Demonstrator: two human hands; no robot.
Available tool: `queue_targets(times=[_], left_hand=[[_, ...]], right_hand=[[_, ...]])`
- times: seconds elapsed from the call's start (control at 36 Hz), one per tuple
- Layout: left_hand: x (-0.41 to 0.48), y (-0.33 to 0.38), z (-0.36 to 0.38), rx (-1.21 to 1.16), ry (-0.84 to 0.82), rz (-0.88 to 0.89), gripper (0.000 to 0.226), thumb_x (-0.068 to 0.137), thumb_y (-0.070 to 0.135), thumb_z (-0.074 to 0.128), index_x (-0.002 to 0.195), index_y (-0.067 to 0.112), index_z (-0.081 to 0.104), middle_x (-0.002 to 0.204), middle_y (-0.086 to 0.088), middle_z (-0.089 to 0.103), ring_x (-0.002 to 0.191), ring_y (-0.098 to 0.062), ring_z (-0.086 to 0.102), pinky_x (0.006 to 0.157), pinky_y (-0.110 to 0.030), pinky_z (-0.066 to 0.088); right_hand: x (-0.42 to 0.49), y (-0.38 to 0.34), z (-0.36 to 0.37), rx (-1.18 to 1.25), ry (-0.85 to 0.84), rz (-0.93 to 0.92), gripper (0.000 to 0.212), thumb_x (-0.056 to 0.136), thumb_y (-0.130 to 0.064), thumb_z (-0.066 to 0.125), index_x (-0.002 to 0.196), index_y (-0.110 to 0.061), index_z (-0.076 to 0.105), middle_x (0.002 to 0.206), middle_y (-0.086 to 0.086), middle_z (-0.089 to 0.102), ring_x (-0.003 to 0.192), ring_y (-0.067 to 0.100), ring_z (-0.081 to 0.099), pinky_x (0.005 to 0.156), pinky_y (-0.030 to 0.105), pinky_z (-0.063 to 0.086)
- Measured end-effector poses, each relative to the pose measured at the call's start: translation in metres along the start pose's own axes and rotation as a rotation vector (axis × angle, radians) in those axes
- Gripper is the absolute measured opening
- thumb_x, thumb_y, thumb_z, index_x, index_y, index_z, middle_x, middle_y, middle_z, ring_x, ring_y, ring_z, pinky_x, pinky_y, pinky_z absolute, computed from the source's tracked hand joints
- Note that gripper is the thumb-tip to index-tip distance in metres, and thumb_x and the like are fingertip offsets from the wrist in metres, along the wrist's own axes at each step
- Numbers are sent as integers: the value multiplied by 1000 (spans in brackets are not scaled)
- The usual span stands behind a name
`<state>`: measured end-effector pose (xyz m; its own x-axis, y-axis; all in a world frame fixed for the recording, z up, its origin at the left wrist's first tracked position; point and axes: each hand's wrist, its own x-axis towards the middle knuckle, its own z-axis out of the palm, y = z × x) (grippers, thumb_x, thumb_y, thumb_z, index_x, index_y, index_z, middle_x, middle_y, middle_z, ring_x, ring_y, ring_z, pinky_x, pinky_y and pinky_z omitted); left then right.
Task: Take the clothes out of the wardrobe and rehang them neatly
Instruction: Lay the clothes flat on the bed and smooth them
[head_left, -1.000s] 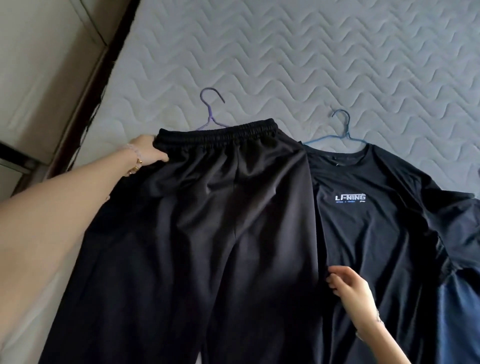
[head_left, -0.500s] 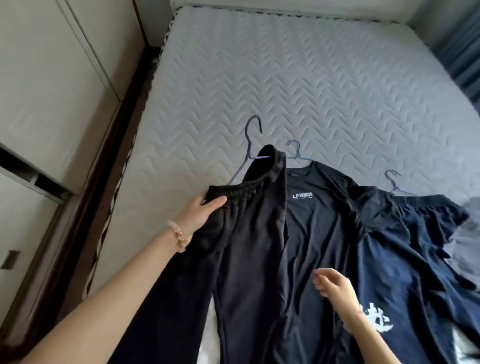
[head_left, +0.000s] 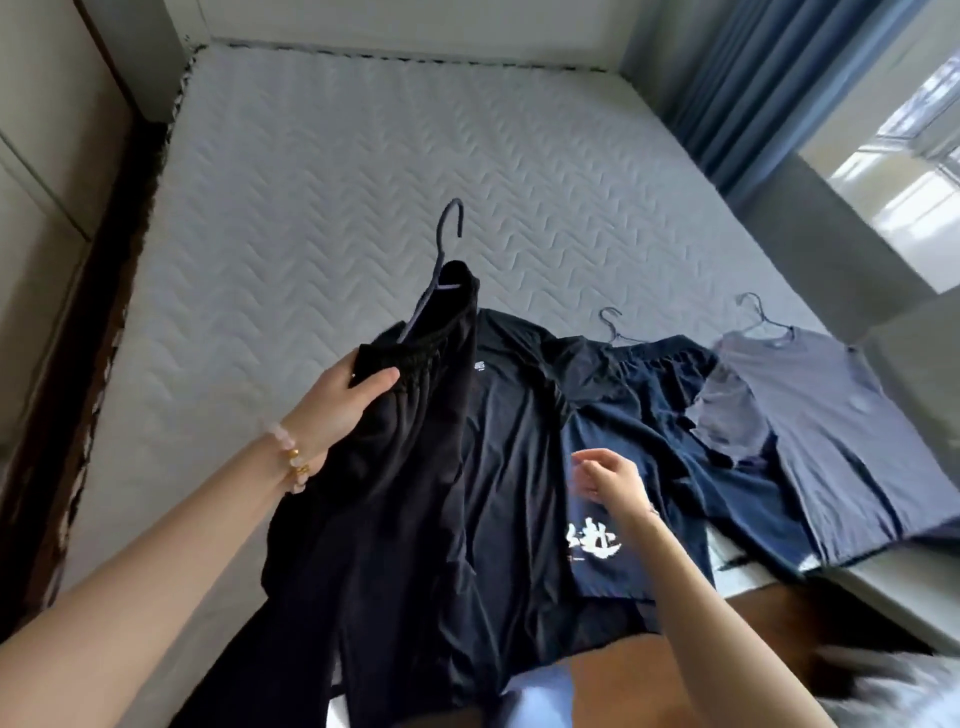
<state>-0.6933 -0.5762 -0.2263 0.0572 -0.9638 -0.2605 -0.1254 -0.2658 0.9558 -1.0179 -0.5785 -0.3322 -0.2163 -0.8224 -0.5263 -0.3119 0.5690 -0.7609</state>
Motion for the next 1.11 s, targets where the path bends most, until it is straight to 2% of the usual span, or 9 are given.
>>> queue_targets(times=[0.11, 0.22, 0.31, 0.56, 0.72, 0.83, 0.92, 1.03, 1.11], left_hand=[[20, -17, 64, 52, -6, -36, 27, 93, 22, 54, 120, 22, 54, 112, 6, 60, 112, -12, 53, 98, -25, 36], [49, -33, 126, 47, -5, -74, 21, 94, 20, 54, 114, 25, 52, 106, 13, 60, 111, -9, 52, 95, -22, 33], [79, -43, 176, 99, 56, -85, 21, 94, 17, 52, 115, 18, 53, 107, 5, 58, 107, -9, 50, 92, -20, 31], [201, -83, 312, -7, 216, -238, 34, 94, 18, 53, 124, 1, 53, 117, -9, 61, 111, -20, 55, 104, -31, 38], [277, -121, 363, -55, 123, -312, 22, 90, 18, 59, 110, 8, 58, 100, -3, 65, 100, -20, 59, 94, -30, 43], [308, -147, 385, -34, 34, -381, 10, 87, 16, 63, 87, 15, 53, 82, 0, 61, 81, -16, 58, 74, -26, 45], [317, -169, 396, -16, 2, -437, 13, 87, 15, 63, 88, 12, 50, 81, -2, 59, 77, -16, 58, 65, -24, 47], [316, -194, 404, -61, 14, -479, 15, 87, 17, 63, 93, 12, 50, 80, 1, 59, 74, -13, 59, 67, -28, 50], [315, -199, 403, -83, 21, -460, 16, 86, 19, 64, 94, 11, 53, 82, 0, 60, 77, -12, 59, 72, -31, 50]], right_hand=[[25, 3, -41, -16, -15, 11, 23, 88, 0, 43, 96, -9, 63, 77, 7, 65, 66, 14, 60, 53, 13, 47], [74, 13, -86, -54, -31, 12, 22, 85, -1, 47, 91, -11, 66, 72, 5, 66, 64, 18, 58, 56, 19, 46], [127, 19, -124, -83, -45, 11, 23, 82, -1, 51, 81, -18, 65, 74, 8, 66, 67, 19, 55, 61, 26, 45], [297, 30, -205, -135, -44, 16, 18, 83, -4, 57, 97, -12, 65, 77, 2, 66, 71, 16, 57, 69, 31, 48], [392, 36, -204, -197, -74, -39, 30, 82, -16, 58, 111, -19, 63, 95, 0, 69, 90, 18, 63, 89, 37, 50], [439, 34, -192, -211, -69, -73, 32, 85, -12, 55, 116, -18, 62, 96, -2, 68, 85, 13, 60, 86, 33, 48], [470, 37, -185, -241, -48, -93, 33, 84, -8, 54, 115, -12, 63, 96, 1, 68, 89, 17, 61, 87, 31, 47], [502, 40, -181, -325, -46, -125, 35, 83, -6, 54, 117, -12, 62, 103, 4, 67, 99, 20, 62, 98, 38, 47], [514, 33, -180, -451, -49, -188, 43, 84, -8, 53, 126, -12, 57, 121, 8, 64, 113, 24, 59, 101, 32, 41]])
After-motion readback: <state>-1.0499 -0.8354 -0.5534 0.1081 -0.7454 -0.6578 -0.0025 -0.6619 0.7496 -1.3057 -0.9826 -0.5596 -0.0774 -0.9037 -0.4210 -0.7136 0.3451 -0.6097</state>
